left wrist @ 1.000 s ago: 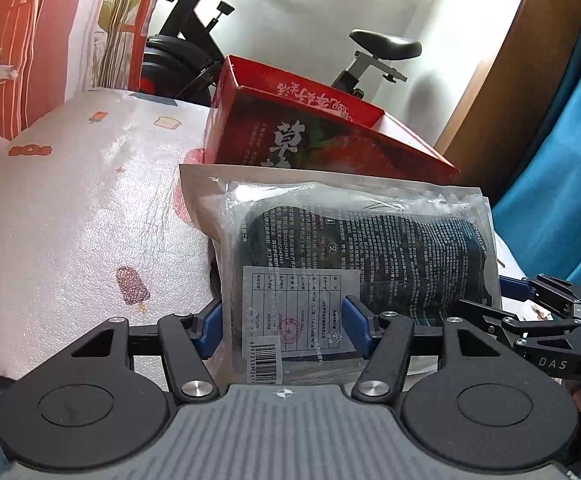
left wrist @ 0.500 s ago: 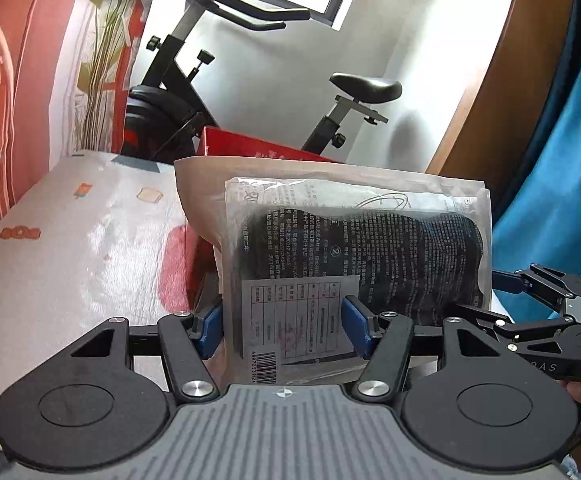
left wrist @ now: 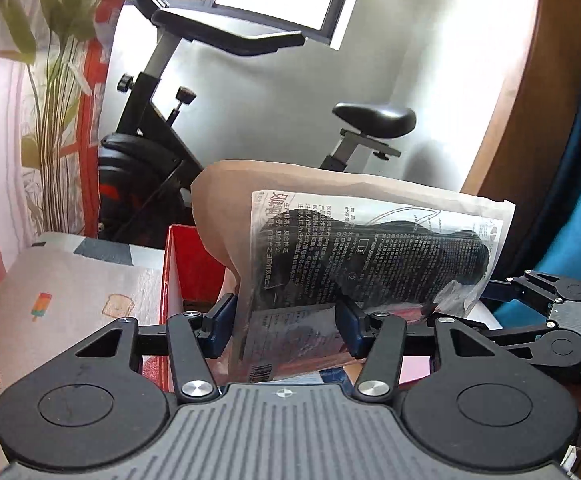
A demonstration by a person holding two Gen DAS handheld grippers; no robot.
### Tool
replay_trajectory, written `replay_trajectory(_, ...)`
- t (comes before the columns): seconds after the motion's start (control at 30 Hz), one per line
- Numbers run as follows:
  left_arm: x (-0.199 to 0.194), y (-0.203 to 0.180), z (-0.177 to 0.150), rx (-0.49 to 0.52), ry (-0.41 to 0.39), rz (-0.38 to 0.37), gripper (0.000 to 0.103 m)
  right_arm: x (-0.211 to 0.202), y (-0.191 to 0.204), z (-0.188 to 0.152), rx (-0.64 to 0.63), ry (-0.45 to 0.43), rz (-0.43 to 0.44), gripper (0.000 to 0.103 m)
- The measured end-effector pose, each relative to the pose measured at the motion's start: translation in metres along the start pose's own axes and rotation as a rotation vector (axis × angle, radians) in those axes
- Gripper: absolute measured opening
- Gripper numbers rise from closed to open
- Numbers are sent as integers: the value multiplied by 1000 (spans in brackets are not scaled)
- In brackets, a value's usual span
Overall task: Organize soft objects
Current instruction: 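Lift the clear bag with both grippers and carry it over the red box, then lower the clear bag onto the blue package in the box and release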
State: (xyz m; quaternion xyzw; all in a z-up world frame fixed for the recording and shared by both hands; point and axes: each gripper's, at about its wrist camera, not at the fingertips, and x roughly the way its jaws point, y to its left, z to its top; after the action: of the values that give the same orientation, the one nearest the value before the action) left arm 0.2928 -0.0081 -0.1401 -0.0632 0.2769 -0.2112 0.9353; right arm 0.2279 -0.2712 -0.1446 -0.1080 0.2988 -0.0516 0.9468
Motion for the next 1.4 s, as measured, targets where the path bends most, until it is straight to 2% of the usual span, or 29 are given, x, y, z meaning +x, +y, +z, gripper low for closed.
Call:
replay_trajectory(0.13, 29, 6, 2, 26, 79, 23, 52, 36, -13, -7, 70, 84, 42, 61)
replay_trajectory(0.3, 41, 22, 0, 17, 127, 25, 45, 58, -19, -15, 114, 149, 79, 61)
replay_trajectory(0.4, 43, 24, -1, 39, 157, 32, 39, 65, -20, -18, 155, 169, 103, 61)
replay_trajectory(0.53, 47, 22, -3, 87, 198, 47, 35, 64, -13, -27, 135, 190, 99, 63)
replay_trajectory(0.67, 50, 26, -6, 67, 231, 55, 33, 64, -12, -35, 159, 211, 111, 64)
replay_trajectory(0.87, 47, 30, -7, 55, 243, 78, 31, 57, -18, -36, 198, 220, 117, 69)
replay_trajectory(1.03, 45, 30, -7, 56, 240, 88, 31, 49, -29, -33, 229, 209, 136, 68)
replay_trajectory(1.2, 43, 27, 1, 47, 200, 86, 31, 40, -36, -20, 223, 174, 136, 68)
replay_trajectory(1.23, 44, 26, 2, 45, 193, 83, 31, 39, -38, -17, 225, 166, 136, 67)
replay_trajectory(1.4, 53, 18, 5, 38, 172, 80, 31, 51, -41, -5, 226, 160, 162, 50)
